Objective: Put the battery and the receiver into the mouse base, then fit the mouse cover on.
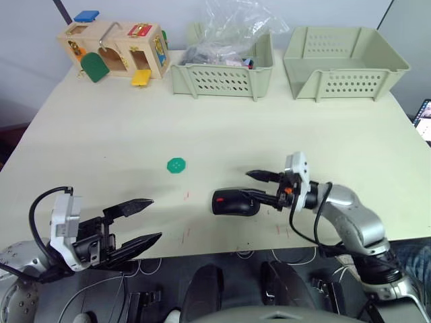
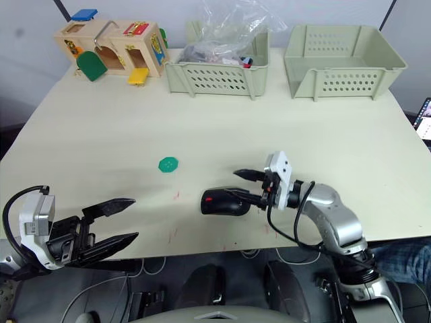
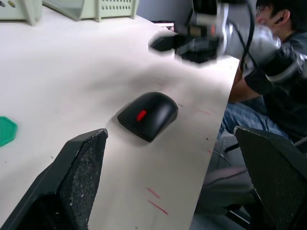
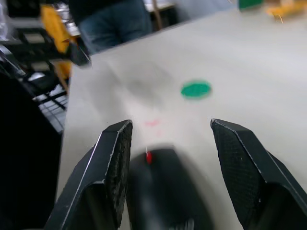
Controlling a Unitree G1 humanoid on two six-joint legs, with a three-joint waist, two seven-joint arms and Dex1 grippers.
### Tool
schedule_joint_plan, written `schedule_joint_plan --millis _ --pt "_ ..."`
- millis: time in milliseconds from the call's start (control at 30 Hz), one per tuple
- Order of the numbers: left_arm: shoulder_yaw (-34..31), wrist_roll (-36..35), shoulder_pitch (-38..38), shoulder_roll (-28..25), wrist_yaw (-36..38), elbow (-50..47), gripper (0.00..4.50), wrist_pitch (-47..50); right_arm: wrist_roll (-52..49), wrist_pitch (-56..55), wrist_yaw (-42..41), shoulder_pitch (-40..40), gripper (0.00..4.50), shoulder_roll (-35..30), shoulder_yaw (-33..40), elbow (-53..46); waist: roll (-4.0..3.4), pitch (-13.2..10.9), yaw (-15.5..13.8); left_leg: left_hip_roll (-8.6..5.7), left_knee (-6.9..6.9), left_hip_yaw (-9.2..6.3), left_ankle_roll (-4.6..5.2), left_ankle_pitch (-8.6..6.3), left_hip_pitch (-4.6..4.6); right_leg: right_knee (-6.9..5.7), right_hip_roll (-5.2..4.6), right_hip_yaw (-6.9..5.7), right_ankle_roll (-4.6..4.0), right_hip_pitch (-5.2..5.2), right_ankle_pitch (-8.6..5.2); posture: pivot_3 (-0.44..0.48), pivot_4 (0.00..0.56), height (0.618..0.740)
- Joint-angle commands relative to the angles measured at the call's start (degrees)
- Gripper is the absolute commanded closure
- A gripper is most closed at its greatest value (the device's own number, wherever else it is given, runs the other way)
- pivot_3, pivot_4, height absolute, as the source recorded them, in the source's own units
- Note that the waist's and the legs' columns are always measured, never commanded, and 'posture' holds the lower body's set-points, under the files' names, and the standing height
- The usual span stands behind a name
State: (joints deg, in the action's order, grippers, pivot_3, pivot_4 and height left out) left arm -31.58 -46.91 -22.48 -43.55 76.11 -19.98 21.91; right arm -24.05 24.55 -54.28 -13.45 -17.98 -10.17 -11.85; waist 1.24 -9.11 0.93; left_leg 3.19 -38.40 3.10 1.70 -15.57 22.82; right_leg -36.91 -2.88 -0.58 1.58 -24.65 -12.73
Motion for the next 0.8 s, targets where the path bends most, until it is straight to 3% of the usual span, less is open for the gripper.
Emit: schedule_joint_plan --millis 33,433,567,800 --pt "-0.1 -0.1 0.9 -0.6 0.5 0.0 0.00 -0.8 1.5 -8.4 -0.4 0.5 1.76 2.3 -0.6 3.2 0.06 0.0 0.1 0.00 0.00 0.04 0.00 0.00 -0.01 -0.01 0.01 0.04 0.00 -0.01 0.00 0.000 0.150 0.740" --pt "-0.8 0.5 1.3 -0.9 0.9 0.7 0.00 -0.9 12.5 -27.4 0.3 4.7 1.76 4.5 -6.3 22.3 0.22 0.2 0.2 0.08 -0.01 0.36 0.00 0.00 -0.29 -0.09 0.05 0.18 0.02 0.10 0.00 0.000 0.150 0.740" --pt "-1.0 -0.1 0.9 -0.3 -1.0 0.3 0.00 0.2 5.0 -23.2 2.3 3.4 1.76 4.8 -1.1 14.3 0.18 0.1 0.2 0.12 0.09 0.37 -0.02 -0.01 -0.90 -0.11 0.07 0.20 0.01 0.62 -0.08 0.000 0.150 0.740" --pt "-1.3 1.9 -0.6 2.2 -8.6 0.2 0.00 0.7 -3.6 -8.4 4.7 5.7 1.76 -4.9 7.6 -3.2 0.12 0.1 -0.3 0.09 0.07 0.35 -0.09 -0.06 -0.73 -0.01 0.00 0.34 -0.03 0.48 -0.03 0.000 0.150 0.740"
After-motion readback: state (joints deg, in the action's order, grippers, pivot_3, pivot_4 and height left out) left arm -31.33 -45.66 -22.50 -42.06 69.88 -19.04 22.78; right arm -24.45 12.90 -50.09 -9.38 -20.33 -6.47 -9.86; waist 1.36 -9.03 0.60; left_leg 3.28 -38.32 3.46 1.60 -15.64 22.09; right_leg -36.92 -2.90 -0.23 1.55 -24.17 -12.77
